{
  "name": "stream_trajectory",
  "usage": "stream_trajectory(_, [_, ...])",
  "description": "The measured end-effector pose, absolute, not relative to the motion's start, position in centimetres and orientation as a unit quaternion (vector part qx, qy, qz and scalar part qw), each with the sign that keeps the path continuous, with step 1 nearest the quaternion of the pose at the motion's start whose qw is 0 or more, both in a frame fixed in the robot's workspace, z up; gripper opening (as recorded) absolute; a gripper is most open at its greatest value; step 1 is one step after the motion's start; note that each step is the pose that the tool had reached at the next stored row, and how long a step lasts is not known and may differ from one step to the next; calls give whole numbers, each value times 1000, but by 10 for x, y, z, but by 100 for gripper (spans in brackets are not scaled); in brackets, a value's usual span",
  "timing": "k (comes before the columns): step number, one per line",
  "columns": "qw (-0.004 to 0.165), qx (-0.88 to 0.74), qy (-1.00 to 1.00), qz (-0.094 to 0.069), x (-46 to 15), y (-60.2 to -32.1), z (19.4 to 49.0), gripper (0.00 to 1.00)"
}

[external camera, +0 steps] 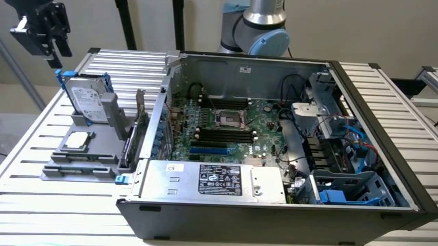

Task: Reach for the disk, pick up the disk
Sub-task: 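Pick up the disk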

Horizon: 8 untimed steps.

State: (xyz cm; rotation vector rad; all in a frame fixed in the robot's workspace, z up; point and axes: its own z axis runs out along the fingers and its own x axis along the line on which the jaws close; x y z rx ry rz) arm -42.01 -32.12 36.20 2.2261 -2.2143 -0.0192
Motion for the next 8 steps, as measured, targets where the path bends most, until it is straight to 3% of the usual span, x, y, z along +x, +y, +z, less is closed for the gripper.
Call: stream_trajectory(8, [-2,711,-703,-4,-420,-321,348,54])
